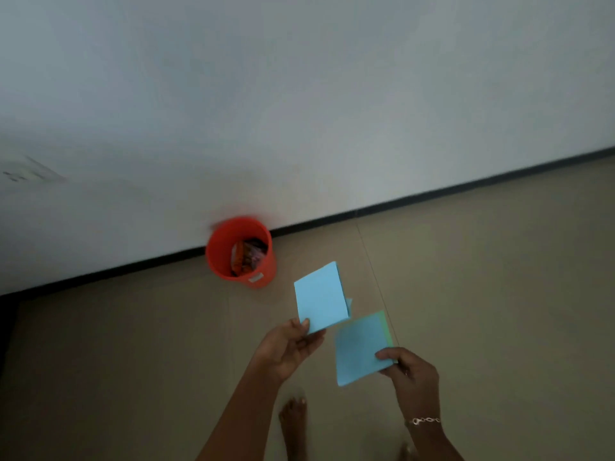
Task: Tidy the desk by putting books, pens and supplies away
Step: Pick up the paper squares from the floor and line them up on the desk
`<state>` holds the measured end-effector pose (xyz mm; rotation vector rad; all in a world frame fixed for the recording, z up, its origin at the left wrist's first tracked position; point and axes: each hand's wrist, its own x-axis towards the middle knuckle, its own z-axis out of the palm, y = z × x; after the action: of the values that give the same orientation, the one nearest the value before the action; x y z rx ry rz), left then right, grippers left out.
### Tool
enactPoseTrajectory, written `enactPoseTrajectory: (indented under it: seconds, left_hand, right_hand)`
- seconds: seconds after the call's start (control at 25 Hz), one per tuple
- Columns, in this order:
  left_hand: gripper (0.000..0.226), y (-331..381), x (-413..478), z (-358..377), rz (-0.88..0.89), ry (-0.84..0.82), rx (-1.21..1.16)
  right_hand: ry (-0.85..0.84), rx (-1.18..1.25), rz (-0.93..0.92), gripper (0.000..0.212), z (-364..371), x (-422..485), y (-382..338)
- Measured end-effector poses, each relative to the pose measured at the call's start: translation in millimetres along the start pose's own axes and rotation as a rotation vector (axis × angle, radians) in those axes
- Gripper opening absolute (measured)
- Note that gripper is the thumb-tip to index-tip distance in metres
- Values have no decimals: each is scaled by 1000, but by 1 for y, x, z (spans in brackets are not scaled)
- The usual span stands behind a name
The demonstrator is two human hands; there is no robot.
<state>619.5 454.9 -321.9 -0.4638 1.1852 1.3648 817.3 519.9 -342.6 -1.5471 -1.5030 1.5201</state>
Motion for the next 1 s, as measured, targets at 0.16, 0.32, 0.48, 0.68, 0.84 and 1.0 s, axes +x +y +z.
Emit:
enactPoseTrajectory:
  seconds: [0.16,0.32,0.48,0.68,0.84,1.0]
  left_hand:
    - [15,54,-84,-1,163,-39,40]
    - [16,79,-151,-6,310,-9,37]
    - [18,77,-217,-21,476,7,-186]
    - [17,53,-291,-56,652,128,-369]
    - [15,19,-362,-101,788,259,-512]
    - [12,-16,-431,-150,907,420,-635]
  right_hand:
    - [-23,206,-48,51,8,-14,-99]
    - [-110,-41,-300,48,22,-19,-159]
    - [-216,-282,-591,34,34,-46,-212]
    - [-401,-271,-942,35,60,-87,-248]
    - [-644,-137,-872,77,90,-140,-257]
    - [-811,-165,-839,55,130,-203,-260]
